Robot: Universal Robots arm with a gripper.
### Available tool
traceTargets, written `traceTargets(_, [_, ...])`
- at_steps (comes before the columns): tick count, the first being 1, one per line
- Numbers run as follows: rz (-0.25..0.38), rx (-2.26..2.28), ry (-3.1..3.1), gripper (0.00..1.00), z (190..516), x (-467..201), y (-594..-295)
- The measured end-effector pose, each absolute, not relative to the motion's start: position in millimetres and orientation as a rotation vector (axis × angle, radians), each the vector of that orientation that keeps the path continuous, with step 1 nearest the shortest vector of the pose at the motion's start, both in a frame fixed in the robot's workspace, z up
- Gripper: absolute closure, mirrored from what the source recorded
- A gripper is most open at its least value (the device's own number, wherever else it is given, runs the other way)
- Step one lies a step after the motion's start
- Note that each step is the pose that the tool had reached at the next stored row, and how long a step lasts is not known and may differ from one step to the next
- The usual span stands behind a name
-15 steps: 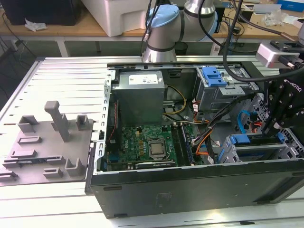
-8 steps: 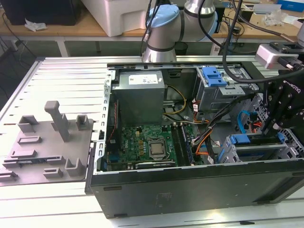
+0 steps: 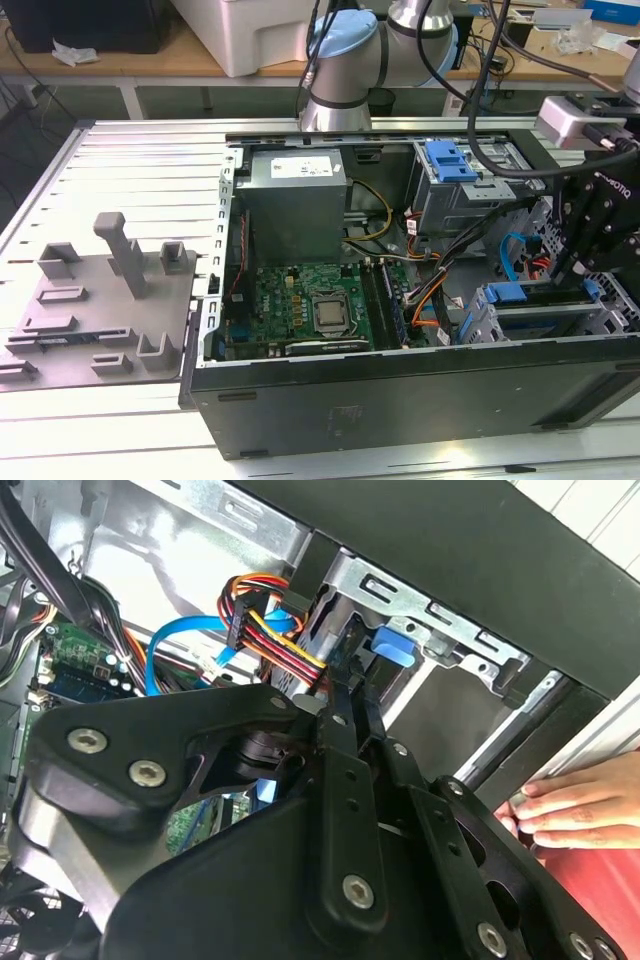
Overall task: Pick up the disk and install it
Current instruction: 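Insert the first disk wire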
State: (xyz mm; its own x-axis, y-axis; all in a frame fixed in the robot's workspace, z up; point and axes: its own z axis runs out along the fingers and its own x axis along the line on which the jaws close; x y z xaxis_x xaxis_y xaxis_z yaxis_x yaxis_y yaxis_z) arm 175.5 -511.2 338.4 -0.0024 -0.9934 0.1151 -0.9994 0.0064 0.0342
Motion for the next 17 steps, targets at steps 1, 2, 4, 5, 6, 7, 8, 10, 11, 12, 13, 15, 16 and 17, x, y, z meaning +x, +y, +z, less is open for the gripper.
traceTargets(1, [0.086,2.141,-2.151,0.82,338.2,175.5,-511.3])
traceTargets(2, [0.086,2.141,-2.151,0.82,338.0,175.5,-511.3])
traceTargets(4, [0.085,2.142,-2.151,0.82,337.6,175.5,-511.3])
traceTargets(5, [0.085,2.142,-2.151,0.82,337.4,175.5,-511.3])
traceTargets(6, [0.084,2.142,-2.152,0.82,337.2,175.5,-511.3])
traceTargets(7, [0.083,2.143,-2.152,0.82,336.9,175.5,-511.3])
traceTargets(8, [0.082,2.143,-2.152,0.82,336.7,175.5,-511.3])
traceTargets(10, [0.079,2.145,-2.154,0.82,336.4,175.5,-511.4])
traceTargets(11, [0.078,2.145,-2.155,0.82,336.4,175.5,-511.4])
traceTargets(12, [0.078,2.146,-2.155,0.82,336.5,175.5,-511.4])
traceTargets(13, [0.078,2.146,-2.155,0.82,336.5,175.5,-511.4])
traceTargets(15, [0.078,2.146,-2.155,0.82,336.5,175.5,-511.4])
traceTargets(16, [0.078,2.146,-2.155,0.82,336.5,175.5,-511.5])
traceTargets(17, [0.078,2.146,-2.155,0.82,336.5,175.5,-511.4])
